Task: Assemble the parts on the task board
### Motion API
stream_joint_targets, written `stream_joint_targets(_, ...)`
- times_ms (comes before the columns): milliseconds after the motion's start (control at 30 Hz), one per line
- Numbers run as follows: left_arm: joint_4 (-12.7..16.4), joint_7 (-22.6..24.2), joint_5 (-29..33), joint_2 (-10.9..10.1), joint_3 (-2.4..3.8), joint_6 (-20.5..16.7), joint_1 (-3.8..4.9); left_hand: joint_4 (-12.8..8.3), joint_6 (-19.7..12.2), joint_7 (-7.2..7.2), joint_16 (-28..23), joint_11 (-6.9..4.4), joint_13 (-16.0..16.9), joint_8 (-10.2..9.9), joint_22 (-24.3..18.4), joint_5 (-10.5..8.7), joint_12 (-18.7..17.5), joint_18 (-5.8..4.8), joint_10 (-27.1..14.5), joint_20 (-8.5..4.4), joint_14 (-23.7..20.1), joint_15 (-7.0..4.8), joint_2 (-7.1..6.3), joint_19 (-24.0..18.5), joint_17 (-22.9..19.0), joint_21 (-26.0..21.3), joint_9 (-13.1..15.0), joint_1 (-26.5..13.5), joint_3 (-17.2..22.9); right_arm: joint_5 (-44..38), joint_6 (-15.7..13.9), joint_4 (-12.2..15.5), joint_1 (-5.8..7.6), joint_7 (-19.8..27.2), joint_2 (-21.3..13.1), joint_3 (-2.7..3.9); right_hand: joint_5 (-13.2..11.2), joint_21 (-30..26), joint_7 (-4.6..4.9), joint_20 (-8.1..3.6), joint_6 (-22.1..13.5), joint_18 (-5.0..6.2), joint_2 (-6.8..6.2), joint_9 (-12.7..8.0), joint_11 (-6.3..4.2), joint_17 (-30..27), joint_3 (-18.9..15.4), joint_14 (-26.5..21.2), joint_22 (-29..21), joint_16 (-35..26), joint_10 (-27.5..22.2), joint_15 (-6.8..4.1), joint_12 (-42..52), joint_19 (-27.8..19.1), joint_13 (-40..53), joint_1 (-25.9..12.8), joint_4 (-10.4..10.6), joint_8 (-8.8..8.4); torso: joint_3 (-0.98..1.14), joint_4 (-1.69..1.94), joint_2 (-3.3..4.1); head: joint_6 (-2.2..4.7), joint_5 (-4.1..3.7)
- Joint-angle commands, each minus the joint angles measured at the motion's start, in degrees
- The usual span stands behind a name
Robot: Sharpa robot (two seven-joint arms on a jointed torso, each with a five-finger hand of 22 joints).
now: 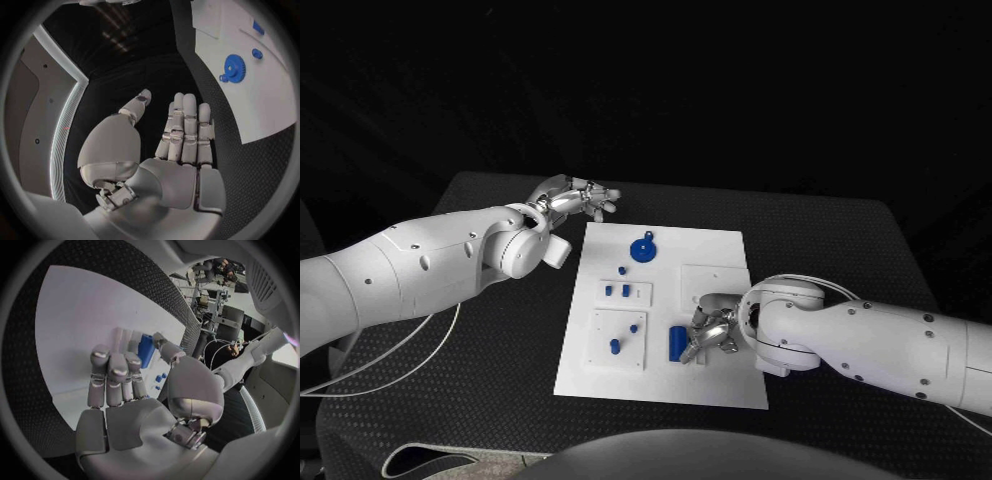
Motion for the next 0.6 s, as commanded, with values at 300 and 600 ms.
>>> stream_joint_targets(300, 0.2, 0.4, 0.3, 0.0, 0.04, 0.3, 0.14, 0.1, -0.4, -0.06, -0.3, 0.00, -0.1, -0.2, -0.1, 0.15, -0.2, -0.73, -0.3, -3.11, -0.2, 0.11, 0.25, -0.3, 0.1, -0.4, -0.1, -0.2, -0.1, -3.5, -0.7, -0.1, -0.11, -0.5, 0.0, -0.05, 0.1, -0.3, -0.09, 0.10, 0.8, 2.43, 3.45, 0.0, -0.08, 0.0, 2.2, 0.0, 0.1, -0.4, 1.3, -0.45, 0.0, 0.6, 0.3, -1.2, 2.5, 0.11, 0.00, -0.04, 0.02, 0.07, -0.05)
stream_joint_targets(600, 0.2, 0.3, 0.3, -0.1, 0.04, 0.3, 0.17, 0.2, -0.4, -0.07, -0.3, 0.00, -0.1, -0.2, -0.1, 0.14, -0.2, -0.73, -0.3, -3.11, -0.2, 0.10, 0.27, -0.3, 0.1, -0.4, -0.1, -0.2, -0.1, -2.9, 0.1, 0.0, -0.10, -0.1, -0.4, -0.05, 1.6, -0.2, -0.10, 0.25, 1.2, 2.43, 2.21, -0.4, -0.07, 0.1, 3.4, 0.2, 0.3, -0.5, 1.6, -0.43, -0.2, 0.6, 0.4, -2.0, 2.2, -0.33, 0.02, -0.03, 0.02, 0.13, -0.10)
